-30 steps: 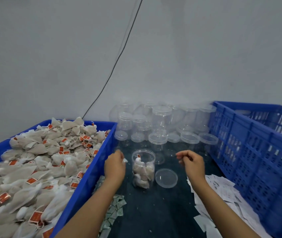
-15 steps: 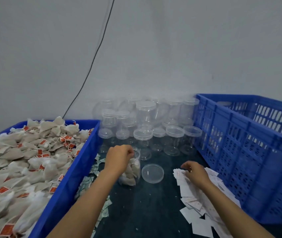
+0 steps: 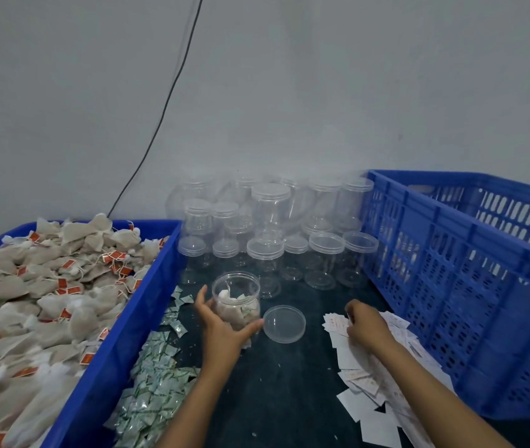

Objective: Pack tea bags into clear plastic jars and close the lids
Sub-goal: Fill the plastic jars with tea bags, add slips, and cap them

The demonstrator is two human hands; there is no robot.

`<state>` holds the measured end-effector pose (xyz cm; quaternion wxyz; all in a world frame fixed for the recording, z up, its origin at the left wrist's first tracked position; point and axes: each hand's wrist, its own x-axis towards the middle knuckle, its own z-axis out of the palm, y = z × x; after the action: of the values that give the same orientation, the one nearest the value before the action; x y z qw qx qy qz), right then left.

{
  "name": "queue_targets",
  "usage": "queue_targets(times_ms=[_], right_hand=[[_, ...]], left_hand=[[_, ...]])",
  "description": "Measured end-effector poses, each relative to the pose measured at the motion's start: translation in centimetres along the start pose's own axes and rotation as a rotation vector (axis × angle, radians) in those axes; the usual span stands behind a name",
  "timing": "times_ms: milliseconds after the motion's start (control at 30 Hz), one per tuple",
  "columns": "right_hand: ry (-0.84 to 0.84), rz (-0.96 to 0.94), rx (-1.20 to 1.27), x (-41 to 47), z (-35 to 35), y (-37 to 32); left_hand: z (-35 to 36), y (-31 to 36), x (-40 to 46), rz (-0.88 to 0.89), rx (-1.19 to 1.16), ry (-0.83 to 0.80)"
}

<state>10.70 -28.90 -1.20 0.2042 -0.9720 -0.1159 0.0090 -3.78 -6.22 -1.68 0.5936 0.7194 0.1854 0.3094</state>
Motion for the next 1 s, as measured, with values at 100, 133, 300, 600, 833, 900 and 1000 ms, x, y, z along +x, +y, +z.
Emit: queue_targets(times_ms=[100,133,300,600,833,900,1000], right_hand=[[0.165,0.039,0.053,-0.8,-0.3,-0.2],[0.249,0.028,0.066,-1.3,-0.6,-0.6],[0.599,-0.418,0.193,-3.8,-4.1,-7.1],[0.121,-0.948,-0.364,-4.9,-4.2,-18.9],[-0.206,-0.838,-0.575,-4.3,-4.3,-20.1],[-0.222,-0.855,-0.382,-3.7,-4.9,-18.8],[0.011,-0.706,0.327,-2.7,-5.4,-16.1]], left_hand=[[0.5,-1.5,0.2,-0.068,-0.014,0.009],[0.5,-1.9,0.2,-0.083,-0.006,0.020],[0.3,-3.0,0.3,-0.085,-0.037,0.004],[0.2,-2.3,-0.3,-0.009,-0.021,0.003],[0.1,-1.9,-0.8,0.025,-0.019,0.012],[0.0,-2.0,-0.6,0.034,-0.015,0.028],[-0.1,-2.3,-0.5,0.071,0.018,0.061]])
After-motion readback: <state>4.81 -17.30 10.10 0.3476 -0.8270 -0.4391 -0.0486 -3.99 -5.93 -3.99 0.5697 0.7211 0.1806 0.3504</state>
